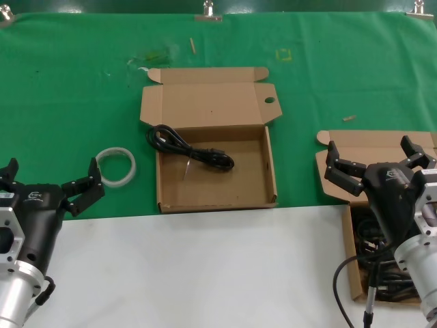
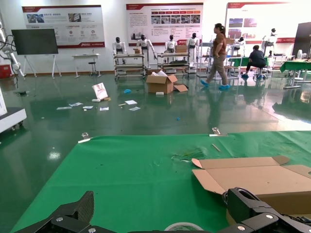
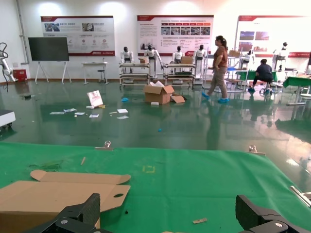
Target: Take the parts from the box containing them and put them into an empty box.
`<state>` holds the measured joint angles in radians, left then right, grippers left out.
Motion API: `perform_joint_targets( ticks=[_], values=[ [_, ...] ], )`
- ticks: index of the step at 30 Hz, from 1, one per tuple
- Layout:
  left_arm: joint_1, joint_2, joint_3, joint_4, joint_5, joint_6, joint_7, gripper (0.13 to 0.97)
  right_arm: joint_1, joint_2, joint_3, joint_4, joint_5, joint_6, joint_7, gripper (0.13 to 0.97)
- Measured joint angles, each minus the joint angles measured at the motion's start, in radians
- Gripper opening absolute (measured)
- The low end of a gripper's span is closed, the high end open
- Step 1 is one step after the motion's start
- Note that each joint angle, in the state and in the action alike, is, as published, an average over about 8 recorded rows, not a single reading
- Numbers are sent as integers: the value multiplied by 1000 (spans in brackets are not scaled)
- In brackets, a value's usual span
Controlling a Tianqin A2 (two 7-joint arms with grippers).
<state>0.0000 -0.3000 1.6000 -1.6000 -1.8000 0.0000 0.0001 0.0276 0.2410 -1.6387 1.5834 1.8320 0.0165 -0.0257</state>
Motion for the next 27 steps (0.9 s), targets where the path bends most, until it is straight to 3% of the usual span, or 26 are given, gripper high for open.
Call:
perform_joint_targets(
  ticks=[27],
  values=[
    [0, 0, 0, 0, 0, 0, 0, 966, 0, 0, 0, 0, 0, 0, 0, 966]
  ],
)
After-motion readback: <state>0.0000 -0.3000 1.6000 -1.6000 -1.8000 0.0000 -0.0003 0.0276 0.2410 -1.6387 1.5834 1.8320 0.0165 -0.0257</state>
